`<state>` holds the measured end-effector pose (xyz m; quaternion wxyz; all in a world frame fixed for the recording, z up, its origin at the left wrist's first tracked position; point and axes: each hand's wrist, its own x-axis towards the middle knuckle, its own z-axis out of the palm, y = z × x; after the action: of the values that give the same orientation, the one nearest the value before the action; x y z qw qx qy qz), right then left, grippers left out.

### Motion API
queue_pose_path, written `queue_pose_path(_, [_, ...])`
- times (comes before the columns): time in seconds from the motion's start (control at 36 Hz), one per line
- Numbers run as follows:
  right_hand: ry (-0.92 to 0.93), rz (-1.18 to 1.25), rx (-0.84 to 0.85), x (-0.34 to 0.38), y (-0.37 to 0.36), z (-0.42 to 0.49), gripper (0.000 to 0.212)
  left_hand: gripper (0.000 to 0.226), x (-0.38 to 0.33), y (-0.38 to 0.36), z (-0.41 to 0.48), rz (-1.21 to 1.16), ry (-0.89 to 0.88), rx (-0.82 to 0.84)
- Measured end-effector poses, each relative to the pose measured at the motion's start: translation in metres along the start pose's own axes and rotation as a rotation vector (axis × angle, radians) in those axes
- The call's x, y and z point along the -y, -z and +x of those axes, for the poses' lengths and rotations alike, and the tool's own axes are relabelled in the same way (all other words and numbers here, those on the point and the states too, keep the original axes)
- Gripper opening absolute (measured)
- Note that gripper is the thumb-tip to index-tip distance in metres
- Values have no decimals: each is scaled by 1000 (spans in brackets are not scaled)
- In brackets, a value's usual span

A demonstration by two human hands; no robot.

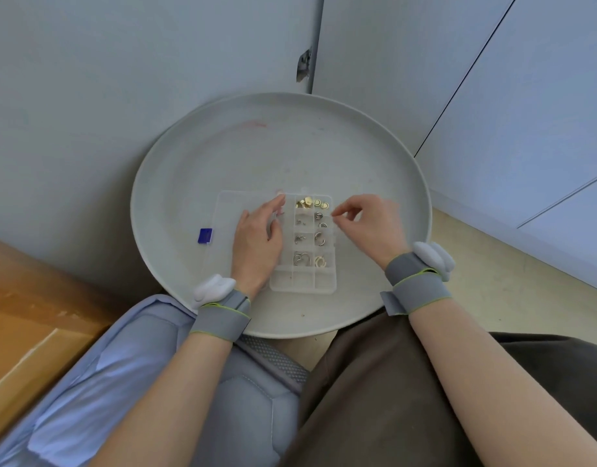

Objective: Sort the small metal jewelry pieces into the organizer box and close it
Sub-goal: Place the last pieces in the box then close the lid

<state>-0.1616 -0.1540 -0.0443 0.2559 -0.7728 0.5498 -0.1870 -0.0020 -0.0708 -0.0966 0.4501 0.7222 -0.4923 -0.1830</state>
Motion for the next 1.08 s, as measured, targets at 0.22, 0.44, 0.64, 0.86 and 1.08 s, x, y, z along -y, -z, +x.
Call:
queue_pose_path(0.22, [-168, 92, -120, -27, 16, -1, 10, 44, 1, -1, 0, -8, -12, 2])
queue_pose_path(0.44, [-235, 180, -204, -35, 19, -1, 11, 38, 1, 6, 2, -80, -23, 1])
queue_pose_path(0.64, [-163, 243, -125, -31, 13, -2, 8, 47, -4, 17, -6, 73, 78, 10])
queue_pose_path(0.86, [-56, 263, 92, -25, -1, -9, 9, 44, -13, 21, -28, 341, 225, -15])
queue_pose_path(1.08, [-34, 285, 148, -22, -4, -16, 10, 28, -15, 20, -38, 438, 238, 19])
